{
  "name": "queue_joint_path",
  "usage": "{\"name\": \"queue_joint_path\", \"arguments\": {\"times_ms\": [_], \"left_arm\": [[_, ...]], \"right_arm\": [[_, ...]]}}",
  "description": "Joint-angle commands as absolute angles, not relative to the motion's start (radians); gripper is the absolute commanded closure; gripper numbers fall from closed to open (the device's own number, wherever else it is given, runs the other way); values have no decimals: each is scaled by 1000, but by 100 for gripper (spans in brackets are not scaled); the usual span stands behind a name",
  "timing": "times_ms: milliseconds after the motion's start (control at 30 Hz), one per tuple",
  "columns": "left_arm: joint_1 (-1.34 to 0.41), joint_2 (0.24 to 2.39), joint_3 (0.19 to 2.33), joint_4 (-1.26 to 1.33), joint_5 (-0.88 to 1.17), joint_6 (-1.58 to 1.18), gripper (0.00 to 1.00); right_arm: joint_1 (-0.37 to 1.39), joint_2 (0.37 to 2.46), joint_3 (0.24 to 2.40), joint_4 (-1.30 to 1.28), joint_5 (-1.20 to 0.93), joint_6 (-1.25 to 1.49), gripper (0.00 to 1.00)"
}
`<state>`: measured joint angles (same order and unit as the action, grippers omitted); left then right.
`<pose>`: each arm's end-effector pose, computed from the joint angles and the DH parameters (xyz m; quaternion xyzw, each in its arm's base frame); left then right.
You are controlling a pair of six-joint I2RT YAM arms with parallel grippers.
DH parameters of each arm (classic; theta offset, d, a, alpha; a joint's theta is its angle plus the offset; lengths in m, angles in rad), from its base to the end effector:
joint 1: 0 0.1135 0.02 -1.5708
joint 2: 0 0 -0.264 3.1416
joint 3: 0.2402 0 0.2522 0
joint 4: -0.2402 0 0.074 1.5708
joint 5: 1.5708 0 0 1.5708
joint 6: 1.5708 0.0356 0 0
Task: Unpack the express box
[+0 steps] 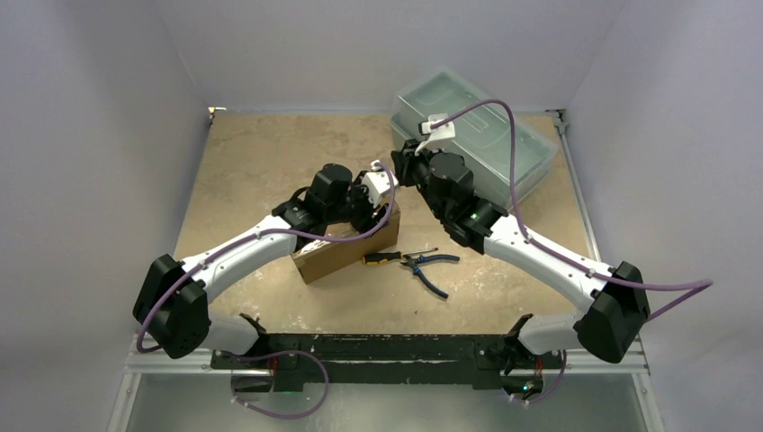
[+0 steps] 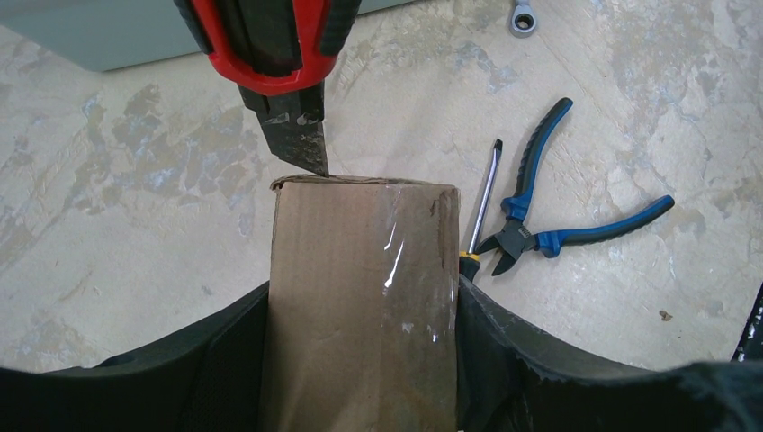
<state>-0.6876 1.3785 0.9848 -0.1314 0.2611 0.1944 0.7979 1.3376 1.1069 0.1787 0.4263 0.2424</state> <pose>0.2357 -0.2055 0.2797 0.4255 0.7491 -0.2302 0.4526 0.2322 0.2170 0.3672 -0.0543 0.7216 0.2013 0.6602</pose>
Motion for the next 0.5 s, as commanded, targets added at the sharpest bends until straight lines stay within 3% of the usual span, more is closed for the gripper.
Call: {"name": "queue_joint_path", "arguments": {"times_ms": [0, 467], "left_arm": [[-684, 1342, 986, -94, 281, 215, 42], [-684, 1353, 992, -98, 247, 207, 45]], "right_arm": [[798, 1331, 1123, 238, 419, 225, 100], [798, 1333, 1101, 211, 401, 232, 100]]}}
